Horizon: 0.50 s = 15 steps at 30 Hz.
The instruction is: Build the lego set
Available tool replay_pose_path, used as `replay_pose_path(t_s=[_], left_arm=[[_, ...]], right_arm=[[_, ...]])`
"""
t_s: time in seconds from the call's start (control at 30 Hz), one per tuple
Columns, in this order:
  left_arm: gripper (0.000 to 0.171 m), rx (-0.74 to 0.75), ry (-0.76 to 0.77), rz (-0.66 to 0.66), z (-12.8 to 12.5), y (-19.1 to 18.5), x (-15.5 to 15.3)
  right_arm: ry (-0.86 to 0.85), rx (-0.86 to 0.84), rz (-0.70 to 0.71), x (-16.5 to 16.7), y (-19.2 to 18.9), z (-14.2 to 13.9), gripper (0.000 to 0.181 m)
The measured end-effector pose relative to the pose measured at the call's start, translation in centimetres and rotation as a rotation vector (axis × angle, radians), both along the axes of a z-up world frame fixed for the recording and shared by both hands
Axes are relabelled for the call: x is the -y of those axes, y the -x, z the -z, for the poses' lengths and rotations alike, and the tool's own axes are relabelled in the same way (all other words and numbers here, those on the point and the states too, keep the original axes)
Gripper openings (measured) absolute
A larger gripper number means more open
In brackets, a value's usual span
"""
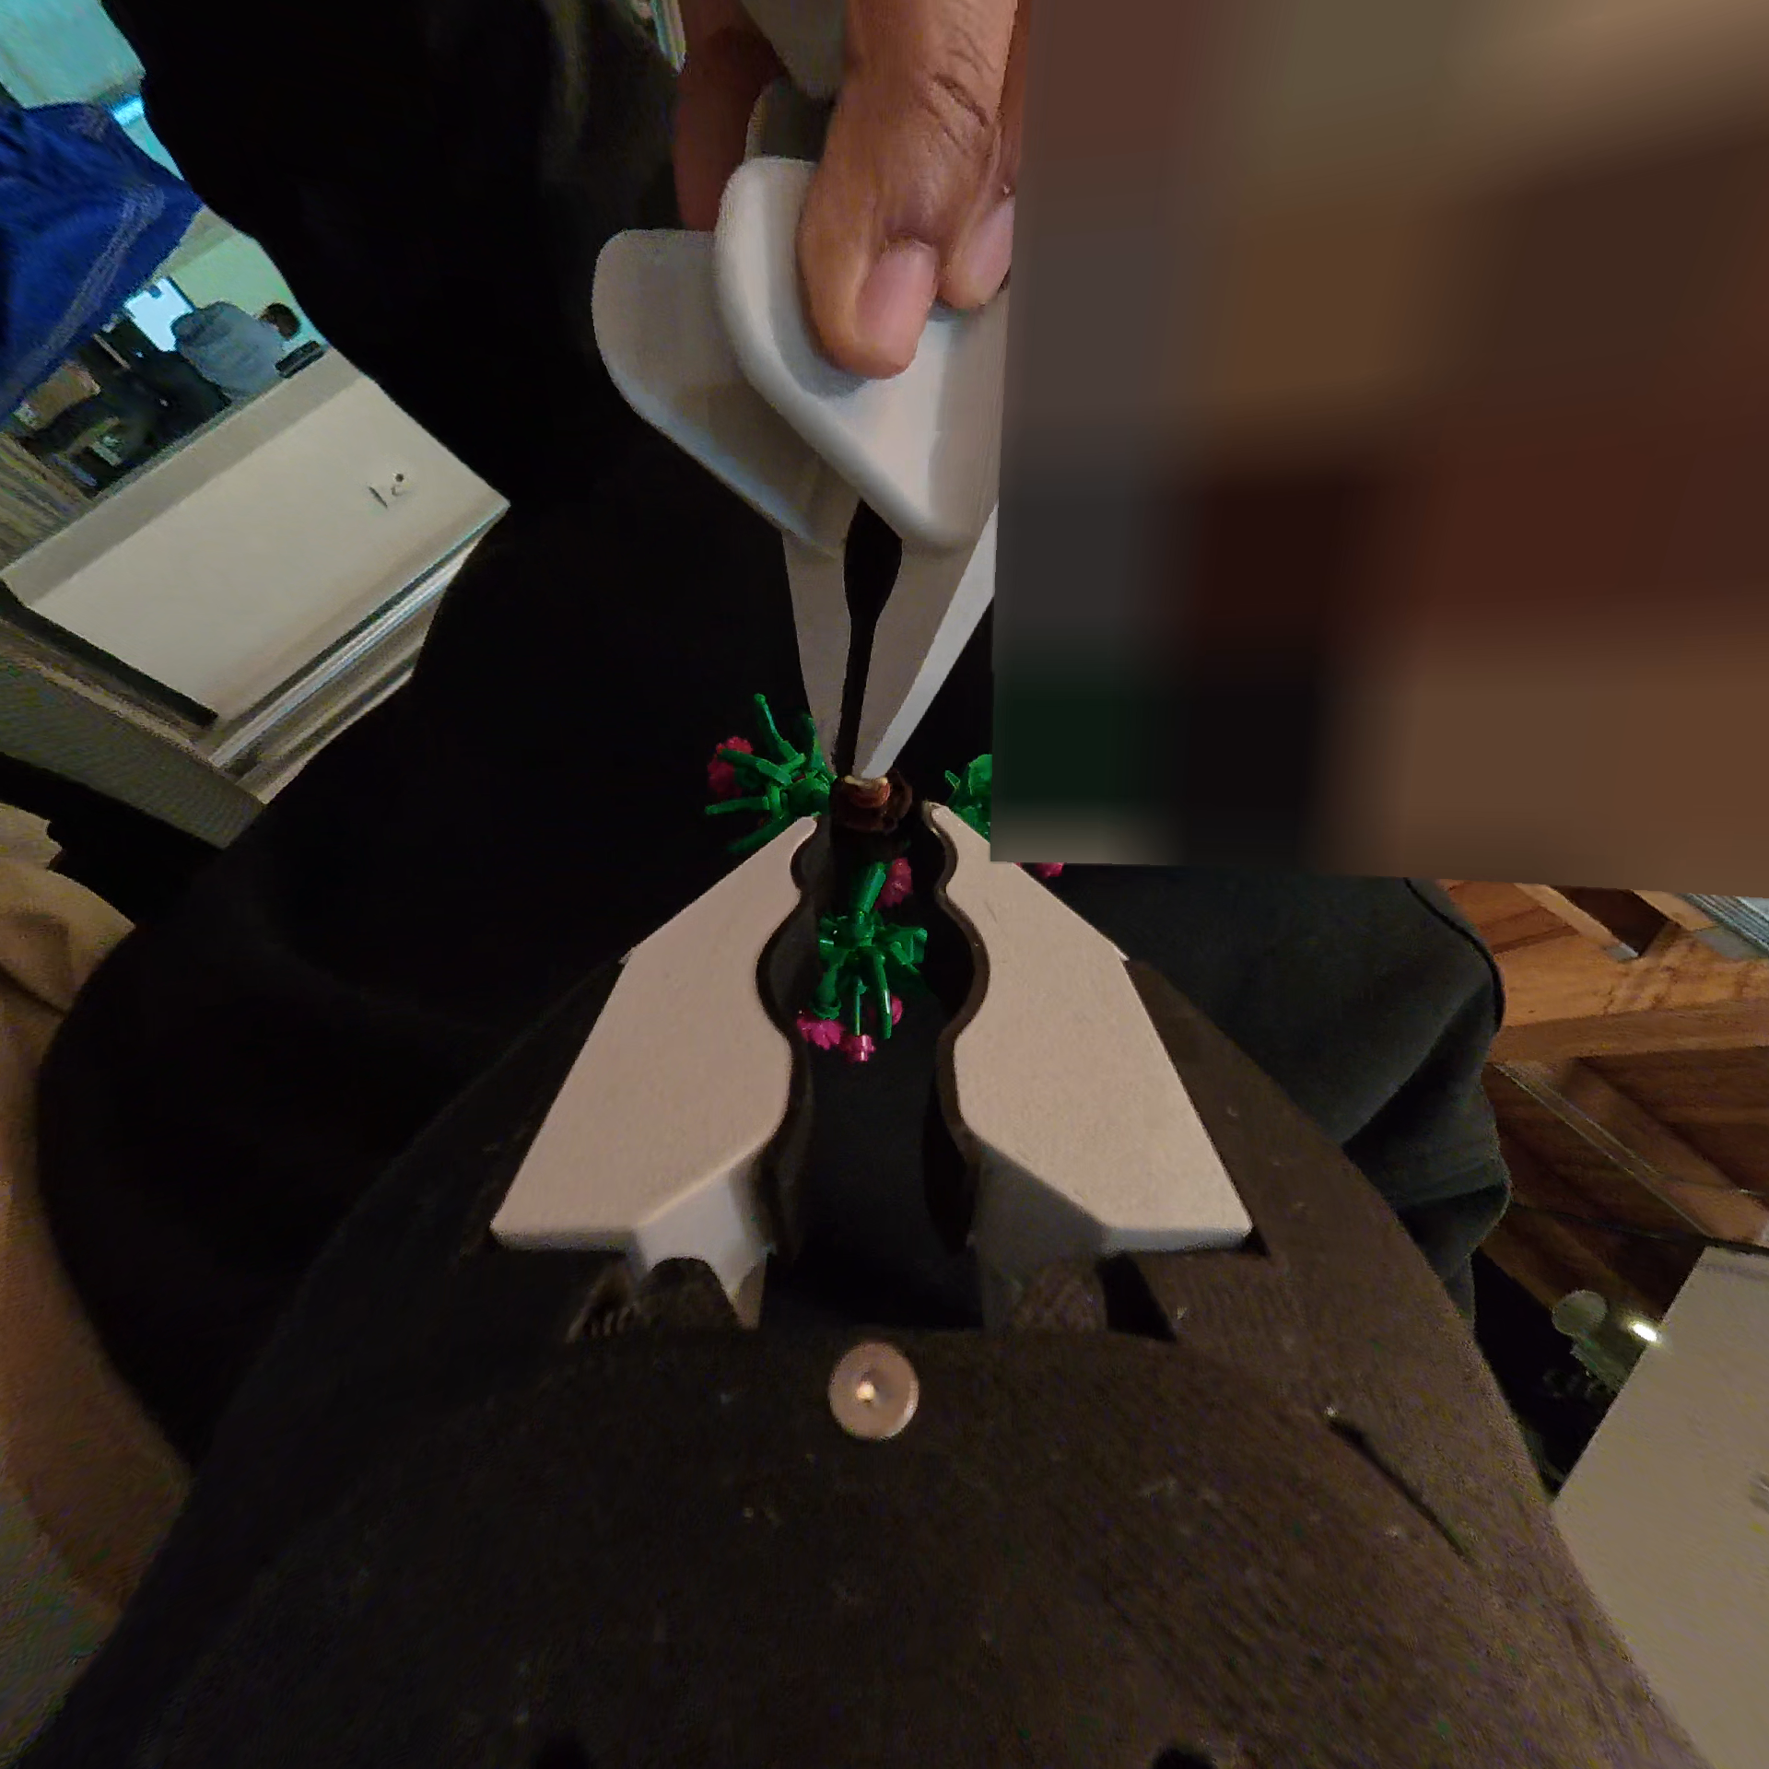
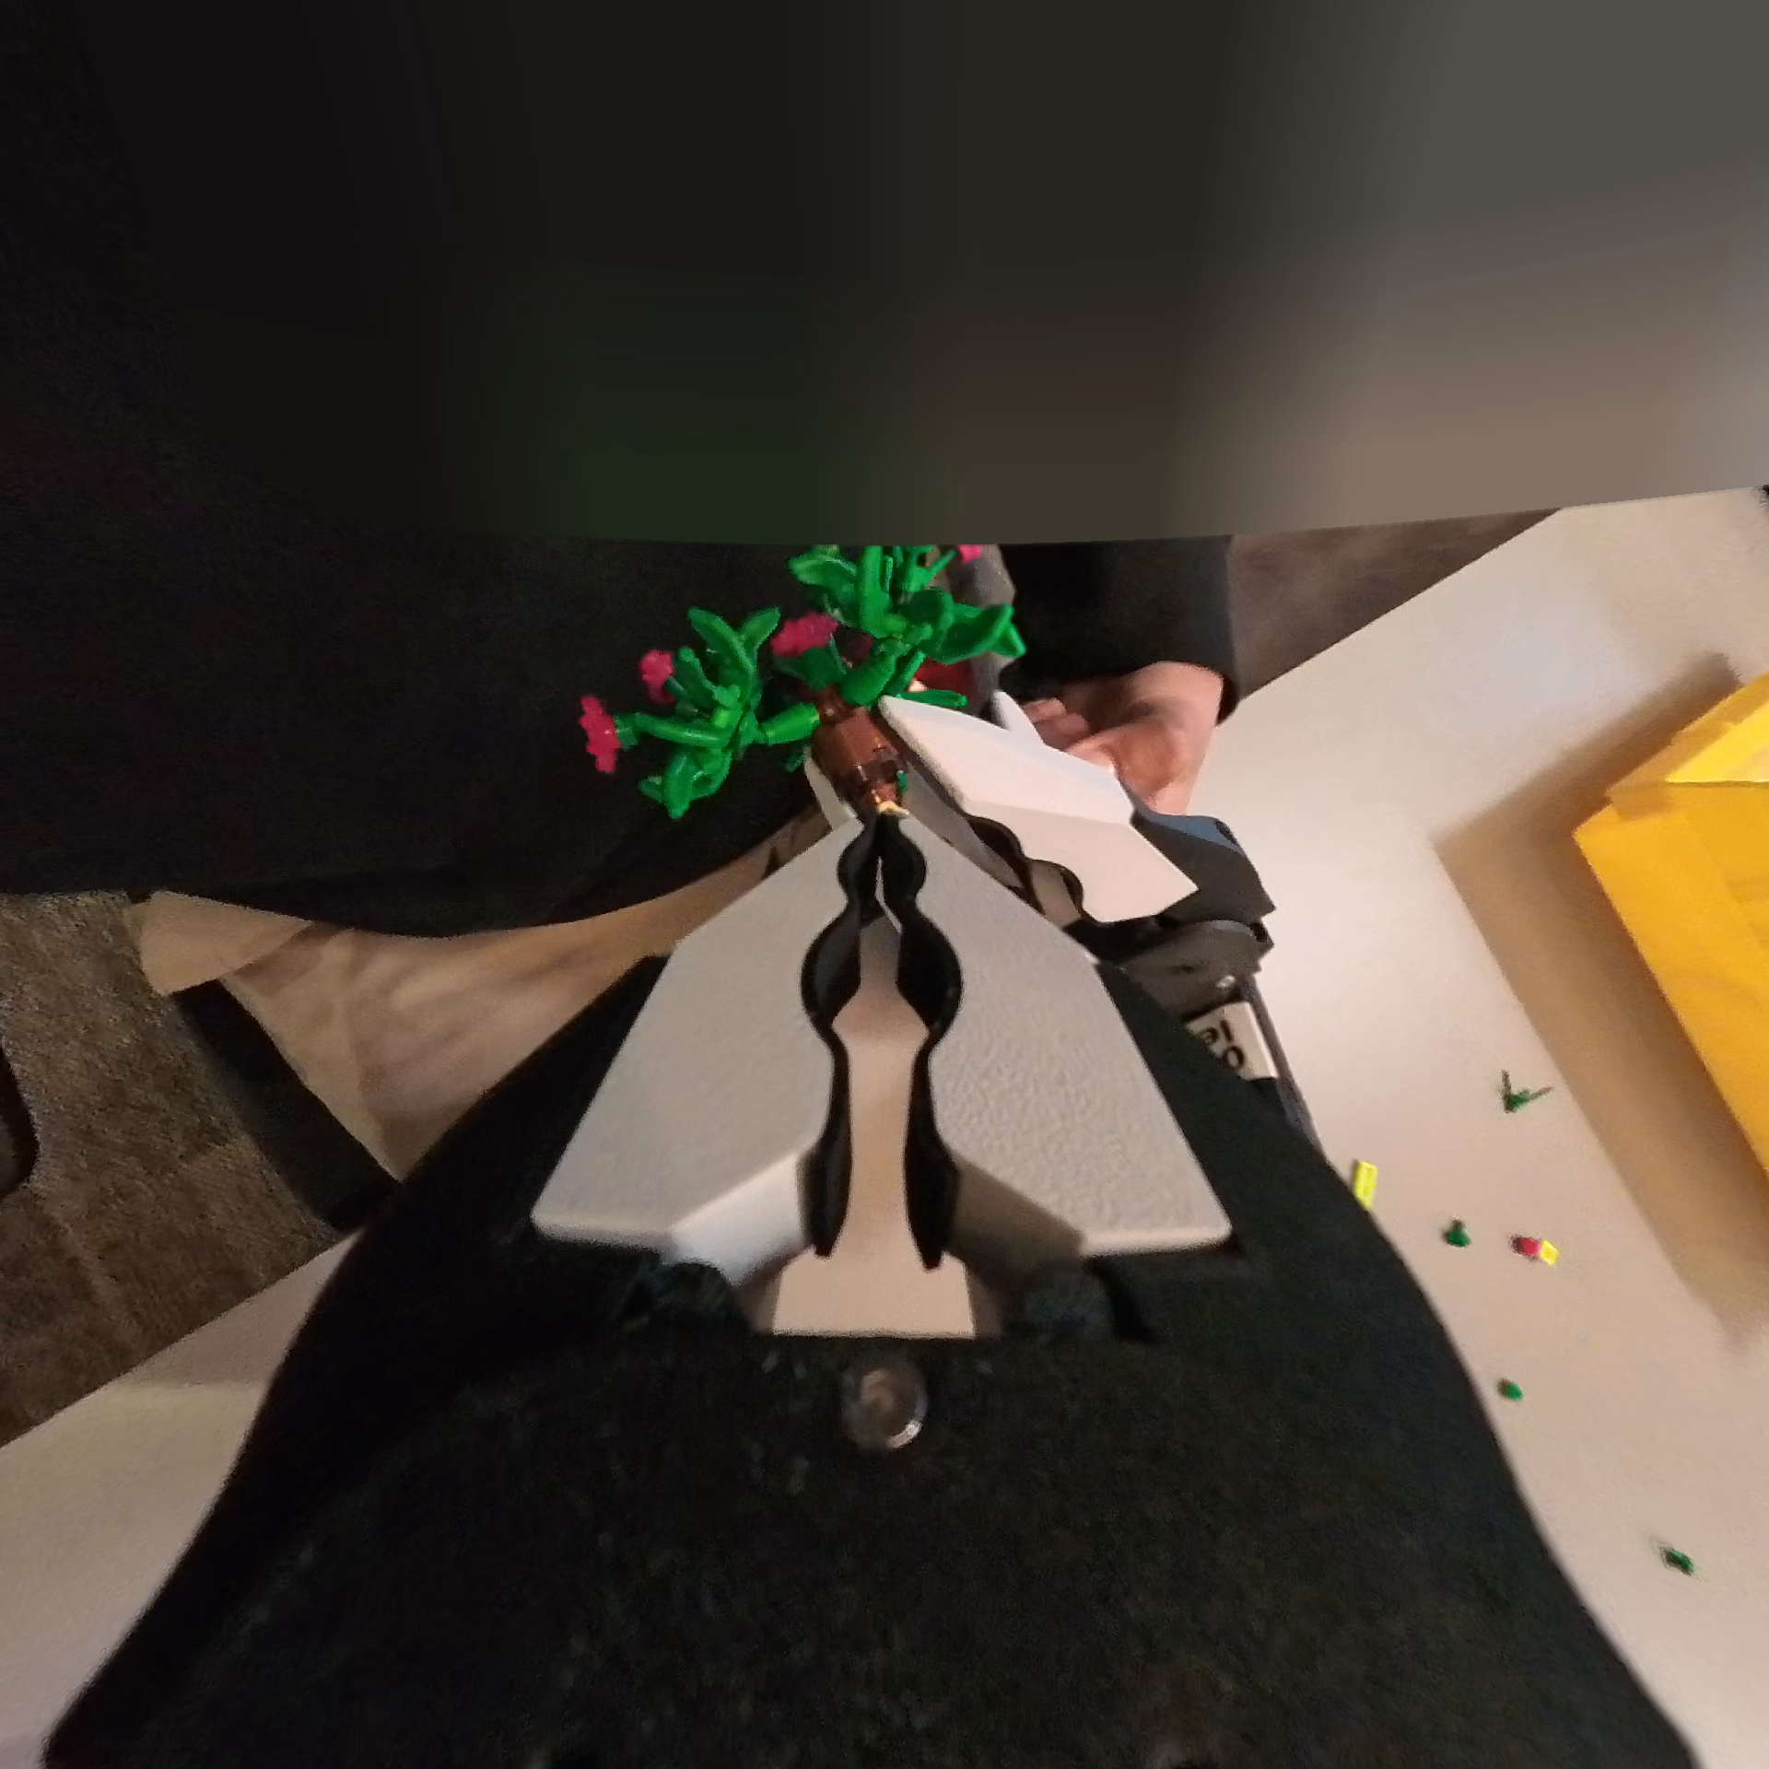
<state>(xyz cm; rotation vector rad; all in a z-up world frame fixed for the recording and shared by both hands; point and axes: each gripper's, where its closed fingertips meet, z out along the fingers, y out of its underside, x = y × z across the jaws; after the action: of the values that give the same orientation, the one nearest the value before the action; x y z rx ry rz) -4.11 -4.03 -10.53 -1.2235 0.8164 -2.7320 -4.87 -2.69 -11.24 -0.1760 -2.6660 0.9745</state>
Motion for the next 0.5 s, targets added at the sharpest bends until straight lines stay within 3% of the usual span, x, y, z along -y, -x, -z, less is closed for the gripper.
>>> replay_pose_path(t_s=[0.5], left_arm=[[0.01, -0.006, 0.08, -0.054, 0.3, -0.5, -1.5]], right_arm=[[-0.006, 0.0, 0.032, -1.2, -0.4, 0.2, 0.0]])
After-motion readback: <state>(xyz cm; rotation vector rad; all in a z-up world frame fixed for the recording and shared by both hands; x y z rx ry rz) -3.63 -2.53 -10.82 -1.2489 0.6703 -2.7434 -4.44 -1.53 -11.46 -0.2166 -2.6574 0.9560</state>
